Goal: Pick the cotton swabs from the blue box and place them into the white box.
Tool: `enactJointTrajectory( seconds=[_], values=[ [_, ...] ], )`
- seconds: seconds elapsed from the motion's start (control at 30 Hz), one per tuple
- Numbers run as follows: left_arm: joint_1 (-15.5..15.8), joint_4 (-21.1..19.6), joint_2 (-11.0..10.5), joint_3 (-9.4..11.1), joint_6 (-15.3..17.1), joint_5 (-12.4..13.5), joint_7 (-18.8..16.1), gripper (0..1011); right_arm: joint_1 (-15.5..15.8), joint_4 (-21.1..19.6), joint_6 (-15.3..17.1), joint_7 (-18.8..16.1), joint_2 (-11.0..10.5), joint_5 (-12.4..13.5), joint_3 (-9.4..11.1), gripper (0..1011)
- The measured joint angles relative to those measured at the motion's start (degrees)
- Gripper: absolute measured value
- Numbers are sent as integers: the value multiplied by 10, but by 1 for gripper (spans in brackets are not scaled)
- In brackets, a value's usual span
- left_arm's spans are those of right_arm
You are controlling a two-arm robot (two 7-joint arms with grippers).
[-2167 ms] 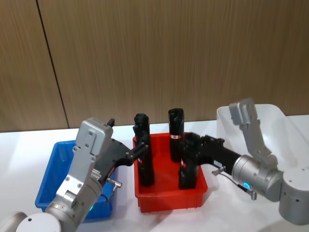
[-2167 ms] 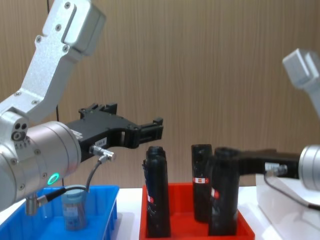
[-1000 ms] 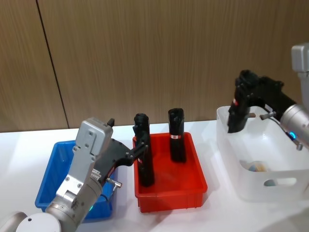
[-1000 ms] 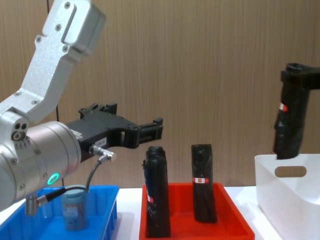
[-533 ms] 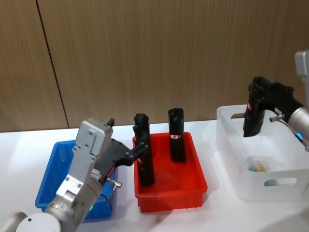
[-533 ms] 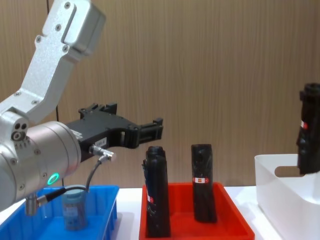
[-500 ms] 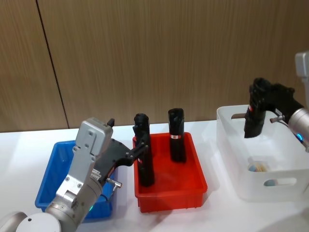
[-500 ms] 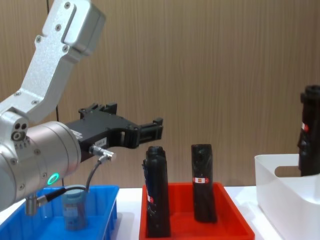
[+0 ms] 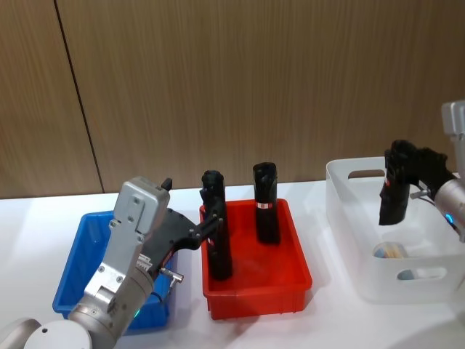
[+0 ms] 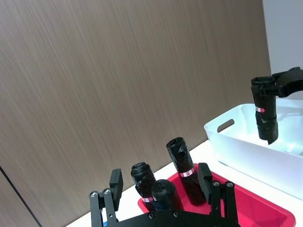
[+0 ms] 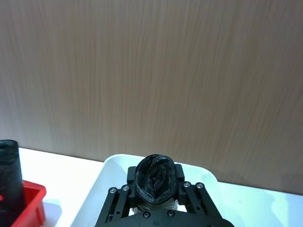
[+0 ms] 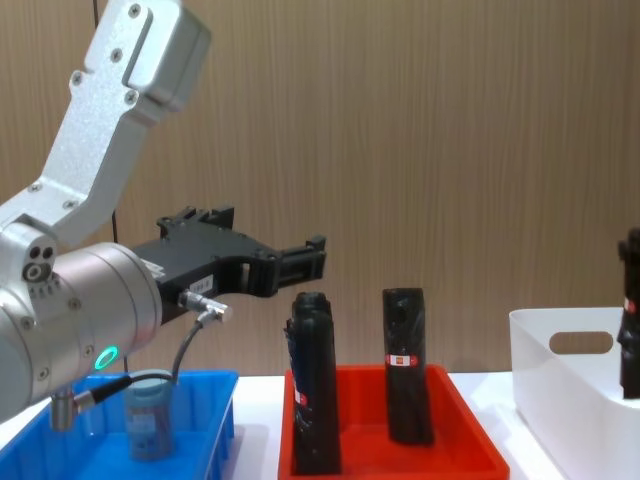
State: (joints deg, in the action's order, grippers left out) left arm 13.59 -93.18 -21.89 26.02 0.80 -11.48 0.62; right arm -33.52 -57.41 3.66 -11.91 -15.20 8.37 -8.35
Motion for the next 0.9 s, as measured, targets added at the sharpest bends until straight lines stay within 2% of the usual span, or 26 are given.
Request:
enactJointTrajectory(
  seconds=[0.03,0.13,0.17,0.33,0.37,0.4,0.67,0.9],
  values=[
    [0,0,0,0,0,0,0,1004,-4,13,-5,2,1,0,0,441],
    [0,0,0,0,0,0,0,1004,-9,29,-13,5,3,0,0,492],
    [0,0,0,0,0,0,0,1004,-13,39,-18,7,4,-1,0,547],
    [0,0,0,0,0,0,0,1004,-20,59,-32,12,6,0,0,683],
    [0,0,0,0,0,0,0,1004,-21,62,-35,14,6,0,0,740],
    [0,0,0,0,0,0,0,1004,-21,63,-36,14,6,0,0,740],
    [0,0,0,0,0,0,0,1004,-17,62,-44,15,5,8,4,1000],
    [0,0,0,0,0,0,0,1004,-14,59,-47,16,5,11,5,1002]
  ],
)
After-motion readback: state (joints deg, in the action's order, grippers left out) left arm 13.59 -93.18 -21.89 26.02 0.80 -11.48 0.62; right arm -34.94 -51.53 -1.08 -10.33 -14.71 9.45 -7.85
